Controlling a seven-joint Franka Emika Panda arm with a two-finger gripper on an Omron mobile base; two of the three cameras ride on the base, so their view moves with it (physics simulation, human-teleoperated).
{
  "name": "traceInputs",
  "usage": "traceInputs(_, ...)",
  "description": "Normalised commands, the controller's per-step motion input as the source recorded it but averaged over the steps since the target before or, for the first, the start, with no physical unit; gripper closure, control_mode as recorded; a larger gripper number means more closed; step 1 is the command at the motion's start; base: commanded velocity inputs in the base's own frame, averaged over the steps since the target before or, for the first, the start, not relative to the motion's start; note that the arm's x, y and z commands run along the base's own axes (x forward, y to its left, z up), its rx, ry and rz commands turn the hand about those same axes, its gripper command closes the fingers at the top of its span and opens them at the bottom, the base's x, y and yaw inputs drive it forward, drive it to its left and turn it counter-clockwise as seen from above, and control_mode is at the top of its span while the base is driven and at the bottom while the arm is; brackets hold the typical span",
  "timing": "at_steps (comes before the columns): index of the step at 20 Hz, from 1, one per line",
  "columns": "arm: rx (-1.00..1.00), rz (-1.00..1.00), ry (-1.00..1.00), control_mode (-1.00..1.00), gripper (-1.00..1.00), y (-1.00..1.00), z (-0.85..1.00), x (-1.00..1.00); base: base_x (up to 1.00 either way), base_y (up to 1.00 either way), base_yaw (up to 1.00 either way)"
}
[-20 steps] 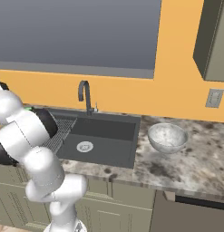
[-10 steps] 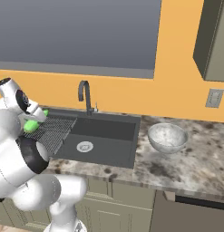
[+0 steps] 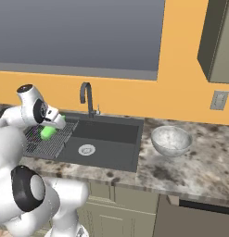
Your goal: There is a mixed pile of frozen fruits and vegetables on the counter. Locate all the frozen vegetables and place the items in a bowl on the counter. Take all the frozen fruits and defrost them in a running sink.
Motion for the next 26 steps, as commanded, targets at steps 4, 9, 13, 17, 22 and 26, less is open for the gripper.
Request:
traceInputs(4,0.02,0.02,0.0,-1.0,1.0,-0.67,0.0,0.0,0.0,0.0,0.0)
traceInputs(9,0.0,0.0,0.0,-1.0,1.0,-0.64,0.0,0.0,0.0,0.0,0.0)
traceInputs(13,0.0,0.0,0.0,-1.0,1.0,-0.63,0.0,0.03,0.0,0.0,0.0)
traceInputs(17,0.0,0.0,0.0,-1.0,1.0,-0.61,0.0,0.14,0.0,0.0,0.0)
traceInputs(22,0.0,0.0,0.01,-1.0,1.0,-0.51,0.01,0.24,0.0,0.0,0.0)
traceInputs(26,0.0,0.0,0.0,-1.0,1.0,-0.41,0.03,0.22,0.0,0.0,0.0)
